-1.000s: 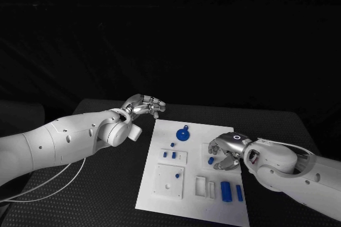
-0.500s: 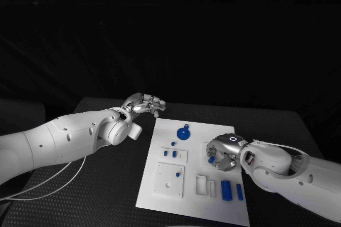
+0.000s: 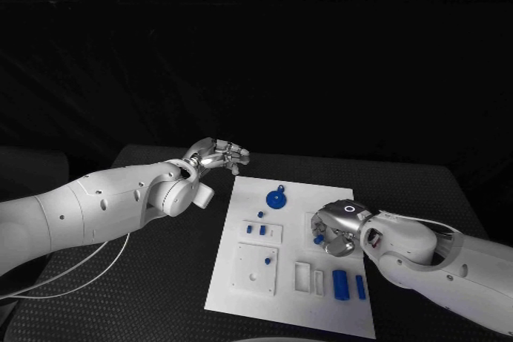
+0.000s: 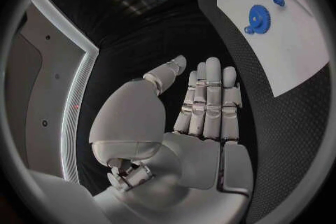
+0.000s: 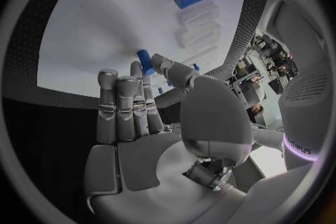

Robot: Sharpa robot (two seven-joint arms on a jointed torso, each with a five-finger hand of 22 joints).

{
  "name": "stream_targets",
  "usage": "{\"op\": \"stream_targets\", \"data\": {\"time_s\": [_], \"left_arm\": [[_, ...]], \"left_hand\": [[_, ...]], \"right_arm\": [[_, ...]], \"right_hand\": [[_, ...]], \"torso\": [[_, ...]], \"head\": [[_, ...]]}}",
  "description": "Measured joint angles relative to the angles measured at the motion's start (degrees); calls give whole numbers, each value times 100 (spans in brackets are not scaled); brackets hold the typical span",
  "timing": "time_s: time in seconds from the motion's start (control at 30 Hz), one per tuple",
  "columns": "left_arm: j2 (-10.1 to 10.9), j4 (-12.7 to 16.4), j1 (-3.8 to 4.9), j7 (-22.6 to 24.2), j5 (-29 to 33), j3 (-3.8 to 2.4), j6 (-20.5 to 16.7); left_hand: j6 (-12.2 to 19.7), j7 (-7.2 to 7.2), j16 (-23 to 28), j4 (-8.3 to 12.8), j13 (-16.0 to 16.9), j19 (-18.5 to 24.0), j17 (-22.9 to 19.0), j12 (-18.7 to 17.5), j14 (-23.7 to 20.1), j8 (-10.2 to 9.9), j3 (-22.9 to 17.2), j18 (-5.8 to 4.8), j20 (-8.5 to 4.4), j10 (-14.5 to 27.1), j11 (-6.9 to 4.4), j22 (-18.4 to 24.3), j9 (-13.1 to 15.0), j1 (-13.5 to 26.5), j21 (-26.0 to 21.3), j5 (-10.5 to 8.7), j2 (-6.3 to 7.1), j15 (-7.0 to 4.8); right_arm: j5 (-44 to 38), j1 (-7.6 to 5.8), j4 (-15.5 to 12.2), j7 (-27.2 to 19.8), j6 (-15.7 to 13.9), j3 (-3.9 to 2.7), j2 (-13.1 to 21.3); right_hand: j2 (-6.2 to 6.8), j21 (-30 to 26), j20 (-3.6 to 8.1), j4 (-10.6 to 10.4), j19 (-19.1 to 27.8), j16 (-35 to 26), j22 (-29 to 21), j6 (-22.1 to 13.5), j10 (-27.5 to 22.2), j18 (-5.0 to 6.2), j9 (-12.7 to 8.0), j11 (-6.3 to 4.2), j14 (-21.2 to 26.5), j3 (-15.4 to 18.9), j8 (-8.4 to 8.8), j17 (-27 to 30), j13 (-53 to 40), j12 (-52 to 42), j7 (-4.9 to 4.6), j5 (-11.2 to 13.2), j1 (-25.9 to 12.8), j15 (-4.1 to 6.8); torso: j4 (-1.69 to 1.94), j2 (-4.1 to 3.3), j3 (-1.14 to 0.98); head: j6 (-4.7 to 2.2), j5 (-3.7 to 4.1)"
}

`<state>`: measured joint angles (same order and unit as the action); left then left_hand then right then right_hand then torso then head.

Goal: Assemble the parts on the task board

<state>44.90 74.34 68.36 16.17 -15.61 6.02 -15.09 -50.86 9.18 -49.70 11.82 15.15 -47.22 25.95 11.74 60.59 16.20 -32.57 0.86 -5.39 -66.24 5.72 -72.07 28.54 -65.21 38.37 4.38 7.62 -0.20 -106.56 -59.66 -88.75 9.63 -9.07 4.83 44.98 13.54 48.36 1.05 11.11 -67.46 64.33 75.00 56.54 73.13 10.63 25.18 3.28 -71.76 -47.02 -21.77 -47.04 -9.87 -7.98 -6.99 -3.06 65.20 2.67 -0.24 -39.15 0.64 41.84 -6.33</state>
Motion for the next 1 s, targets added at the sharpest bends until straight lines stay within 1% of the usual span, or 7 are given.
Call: {"op": "stream_targets", "data": {"time_s": [0.07,0.13,0.37,0.7,0.77,0.93,1.0], "left_arm": [[0,0,0,0,0,0,0],[0,0,0,0,0,0,1],[0,0,0,-1,0,0,1],[-2,-8,0,-1,0,0,2],[-3,-17,0,-1,0,0,2],[-7,-44,0,1,0,0,2],[-9,-47,0,1,0,0,1]], "left_hand": [[0,0,0,0,0,0,0,0,0,0,0,0,0,0,0,0,0,0,0,0,0,0],[0,0,0,0,0,0,0,0,0,0,0,0,0,0,0,0,0,0,-22,0,0,0],[0,0,0,0,0,0,2,0,0,0,0,0,0,0,0,-5,0,0,-23,0,0,0],[0,0,0,0,-5,0,5,0,0,0,0,0,0,0,0,-5,0,0,-23,0,0,0],[0,0,0,0,-5,0,5,0,0,0,0,0,0,0,0,-5,0,0,-23,0,0,0],[0,0,0,0,-5,0,10,0,0,0,0,0,0,0,0,-4,0,0,-23,0,0,0],[0,0,0,0,-4,0,10,0,0,0,0,0,0,0,0,-6,0,0,-23,0,0,0]], "right_arm": [[-29,13,3,5,-23,0,-20],[-60,25,10,20,-61,0,-33],[-158,57,12,71,-207,0,-44],[-226,61,-146,120,-403,-3,87],[-226,63,-226,125,-421,-42,147],[-200,33,-457,134,-471,-223,236],[-174,2,-540,135,-506,-256,240]], "right_hand": [[-22,0,0,-4,0,0,0,24,19,0,1,10,0,-3,0,0,-5,-22,24,0,6,0],[-28,22,2,6,-2,0,0,54,40,0,3,-1,-8,-13,-21,0,-20,-22,14,0,12,8],[-109,56,17,28,-83,24,0,218,206,1,12,-86,-90,-180,-86,0,-37,-88,93,2,8,87],[-118,79,20,61,-144,24,0,319,307,2,29,-124,-131,-335,-113,0,-99,-116,136,24,12,135],[-117,79,27,51,-152,24,0,320,316,3,32,-115,-132,-344,-113,0,-99,-116,136,24,12,136],[-117,79,27,66,-152,24,0,323,326,4,32,-124,-138,-362,-113,0,-109,-115,133,24,12,142],[-117,79,28,66,-152,24,0,335,336,4,32,-134,-139,-362,-112,0,-109,-115,121,24,12,141]], "torso": [[-1,1,-1],[-1,1,-1],[0,1,1],[5,3,2],[3,3,2],[-2,5,2],[-2,5,2]], "head": [[4,0],[4,0],[10,6],[13,-5],[16,-13],[16,-32],[14,-39]]}}
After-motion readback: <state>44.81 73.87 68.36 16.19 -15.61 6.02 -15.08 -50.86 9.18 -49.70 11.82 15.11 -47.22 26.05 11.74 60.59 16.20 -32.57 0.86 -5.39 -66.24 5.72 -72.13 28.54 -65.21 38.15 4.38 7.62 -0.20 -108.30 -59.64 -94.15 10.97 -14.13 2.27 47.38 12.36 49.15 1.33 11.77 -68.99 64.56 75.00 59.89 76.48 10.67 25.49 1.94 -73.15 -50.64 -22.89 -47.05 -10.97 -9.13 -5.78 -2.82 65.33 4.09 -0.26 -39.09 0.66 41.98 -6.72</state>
